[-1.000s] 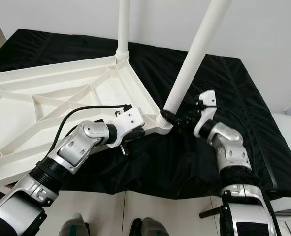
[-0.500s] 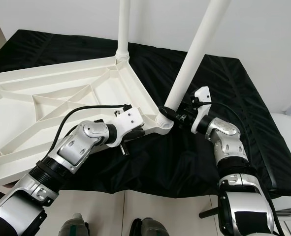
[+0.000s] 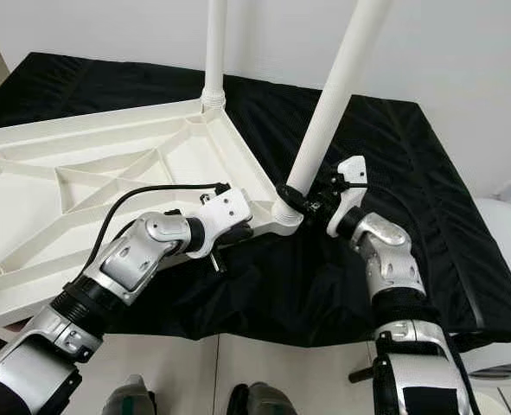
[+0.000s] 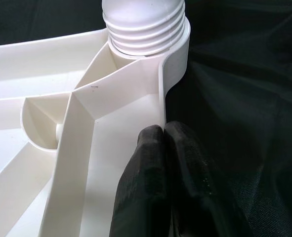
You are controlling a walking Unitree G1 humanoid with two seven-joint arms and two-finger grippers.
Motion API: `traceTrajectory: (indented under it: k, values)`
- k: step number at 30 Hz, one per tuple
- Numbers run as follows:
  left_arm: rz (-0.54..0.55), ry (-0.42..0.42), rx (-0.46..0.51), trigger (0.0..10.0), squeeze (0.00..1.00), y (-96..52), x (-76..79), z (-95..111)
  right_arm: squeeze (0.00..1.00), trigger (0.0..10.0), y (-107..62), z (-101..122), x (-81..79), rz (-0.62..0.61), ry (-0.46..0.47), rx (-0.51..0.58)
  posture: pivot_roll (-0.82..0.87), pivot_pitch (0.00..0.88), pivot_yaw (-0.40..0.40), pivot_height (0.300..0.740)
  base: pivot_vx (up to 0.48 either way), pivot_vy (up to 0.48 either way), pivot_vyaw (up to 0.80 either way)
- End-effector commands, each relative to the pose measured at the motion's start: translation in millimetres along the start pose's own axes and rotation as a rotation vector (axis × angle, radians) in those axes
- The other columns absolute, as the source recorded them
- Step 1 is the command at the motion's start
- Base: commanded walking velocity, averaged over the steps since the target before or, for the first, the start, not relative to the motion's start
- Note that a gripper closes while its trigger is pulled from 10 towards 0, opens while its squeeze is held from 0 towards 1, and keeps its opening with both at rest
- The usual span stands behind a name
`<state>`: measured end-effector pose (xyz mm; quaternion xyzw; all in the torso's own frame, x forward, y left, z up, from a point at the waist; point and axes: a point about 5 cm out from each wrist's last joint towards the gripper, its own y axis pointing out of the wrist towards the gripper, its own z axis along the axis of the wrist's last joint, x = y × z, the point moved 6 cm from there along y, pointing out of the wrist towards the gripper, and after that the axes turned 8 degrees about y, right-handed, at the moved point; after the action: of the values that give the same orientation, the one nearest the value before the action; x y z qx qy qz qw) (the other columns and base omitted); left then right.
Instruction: Building children table
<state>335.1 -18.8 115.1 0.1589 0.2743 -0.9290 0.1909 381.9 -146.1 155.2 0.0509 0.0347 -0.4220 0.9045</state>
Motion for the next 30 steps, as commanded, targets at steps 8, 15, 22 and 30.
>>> traceTrajectory:
  k: [8, 15, 22, 30]
  values:
    - [-0.054, 0.009, 0.034, 10.0, 0.0, 1.5, 7.2, 10, 0.0, 10.0, 18.0, 5, -13.9, -0.118, 0.023, 0.055, 0.04, 0.033, -0.101, 0.74, 0.0, 0.0, 0.0]
    - [-0.059, 0.007, 0.033, 10.0, 0.0, 1.5, 8.9, 10, 0.0, 10.0, 30.0, 17, -27.7, -0.212, 0.061, 0.139, 0.04, 0.035, -0.098, 0.74, 0.0, 0.0, 0.0]
    - [-0.063, 0.006, 0.034, 10.0, 0.0, 2.5, 10.1, 9, 0.0, 10.0, 34.1, 20, -30.8, -0.418, 0.158, 0.198, 0.04, 0.025, -0.097, 0.74, 0.0, 0.0, 0.0]
    - [-0.076, 0.01, 0.037, 10.0, 0.0, 4.5, 12.9, 11, 0.0, 10.0, 29.0, 11, -25.8, -0.639, 0.077, 0.161, 0.04, 0.013, -0.096, 0.74, 0.0, 0.0, 0.0]
